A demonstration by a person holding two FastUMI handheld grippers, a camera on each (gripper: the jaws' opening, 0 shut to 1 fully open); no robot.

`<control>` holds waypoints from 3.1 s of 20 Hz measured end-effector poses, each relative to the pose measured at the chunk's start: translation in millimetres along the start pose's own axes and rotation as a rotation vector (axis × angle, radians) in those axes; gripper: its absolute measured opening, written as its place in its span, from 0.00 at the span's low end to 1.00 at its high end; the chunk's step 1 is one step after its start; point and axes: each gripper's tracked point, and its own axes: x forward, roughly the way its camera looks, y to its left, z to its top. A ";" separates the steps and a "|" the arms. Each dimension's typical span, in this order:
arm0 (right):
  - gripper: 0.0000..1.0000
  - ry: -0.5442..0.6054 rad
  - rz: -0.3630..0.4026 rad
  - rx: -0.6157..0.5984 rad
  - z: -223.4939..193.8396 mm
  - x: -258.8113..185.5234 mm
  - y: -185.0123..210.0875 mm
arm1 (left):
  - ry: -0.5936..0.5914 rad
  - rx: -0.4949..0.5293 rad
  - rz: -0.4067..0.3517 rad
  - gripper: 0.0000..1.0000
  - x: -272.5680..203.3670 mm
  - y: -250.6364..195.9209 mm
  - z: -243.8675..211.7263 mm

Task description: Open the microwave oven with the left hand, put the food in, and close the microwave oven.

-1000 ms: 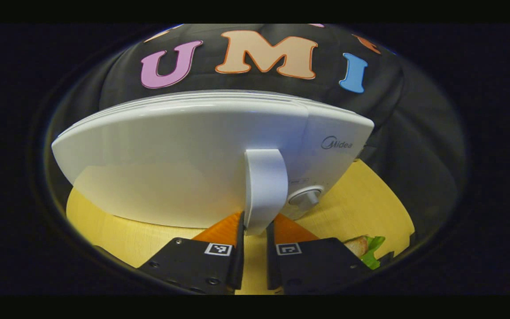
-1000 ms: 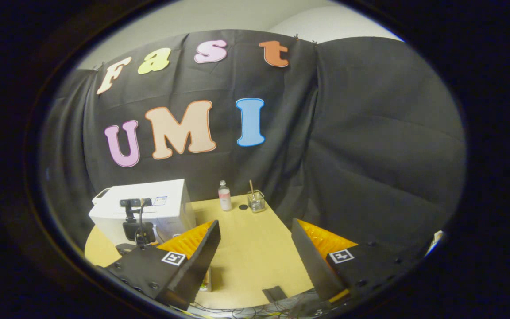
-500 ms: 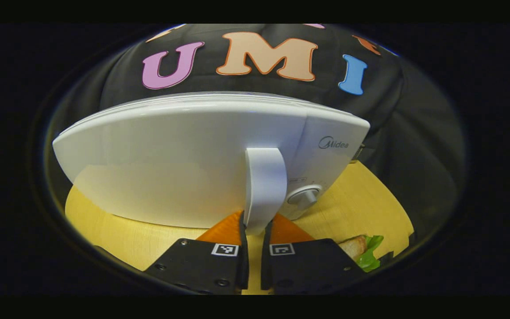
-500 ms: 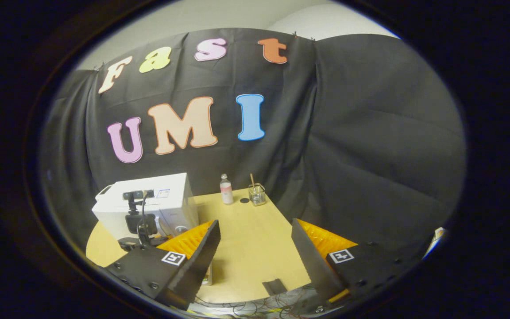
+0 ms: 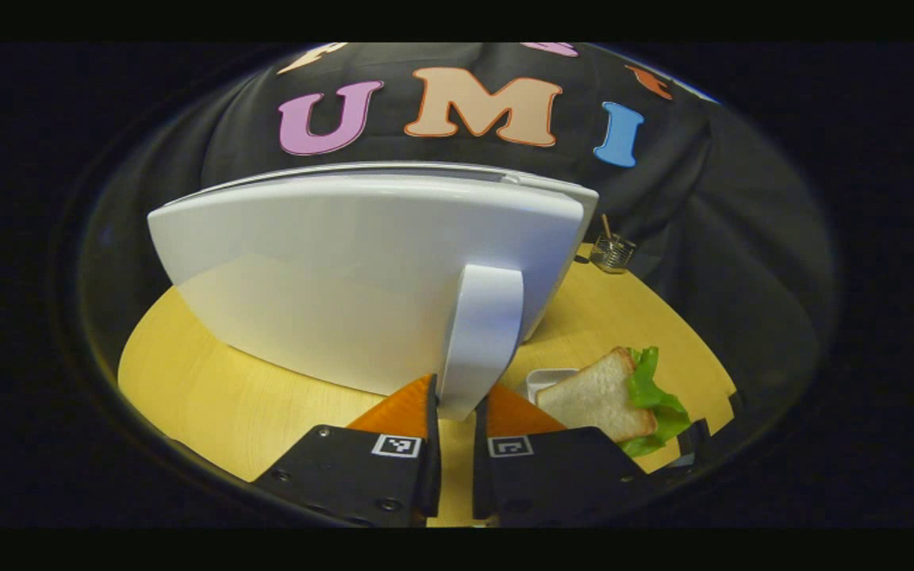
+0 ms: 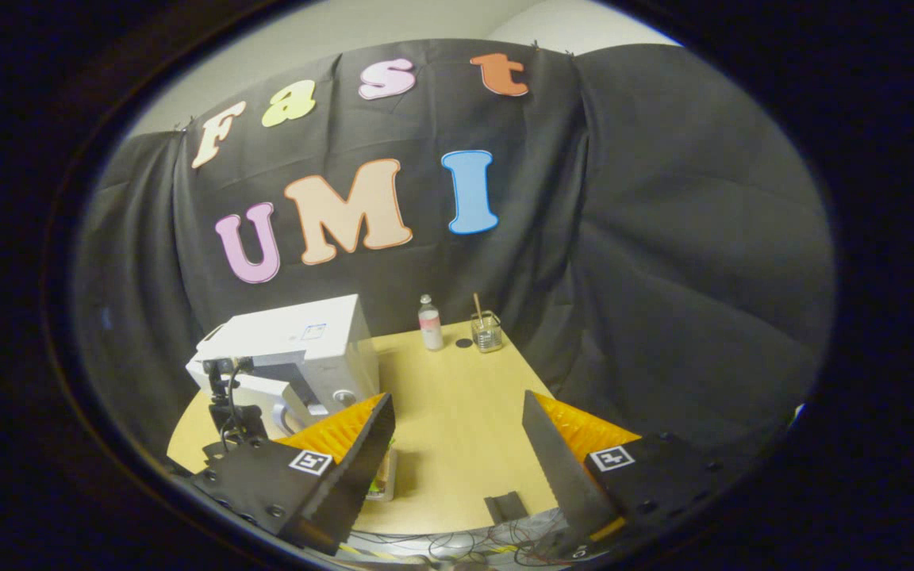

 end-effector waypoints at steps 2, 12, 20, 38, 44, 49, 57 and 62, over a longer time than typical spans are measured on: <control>0.97 0.012 0.036 -0.005 -5.9 2.6 -1.1 | -0.001 0.001 0.035 0.19 -17.6 7.6 -11.1; 0.92 0.105 0.150 -0.049 -50.8 30.0 -2.5 | -0.101 -0.211 0.179 0.36 -95.2 58.7 -38.3; 0.92 0.099 0.147 -0.071 -66.5 25.8 40.6 | -0.099 -0.214 0.183 0.92 -142.6 102.9 -48.7; 0.92 0.162 0.055 0.045 -136.1 -49.1 139.3 | -0.075 -0.208 0.229 0.92 -233.8 246.1 -76.8; 0.99 0.225 0.061 0.035 -148.2 -60.1 146.4 | -0.154 -0.252 0.310 0.92 -277.0 287.9 -53.5; 0.99 0.321 0.114 0.071 -166.6 -50.4 158.9 | -0.245 -0.216 0.348 0.91 -295.3 295.6 -12.0; 0.98 0.512 0.191 0.244 -188.9 27.7 163.6 | -0.366 -0.159 0.426 0.96 -294.5 276.6 61.5; 0.98 0.650 0.165 0.265 -204.2 75.5 146.7 | -0.380 -0.171 0.443 0.96 -278.6 250.7 89.9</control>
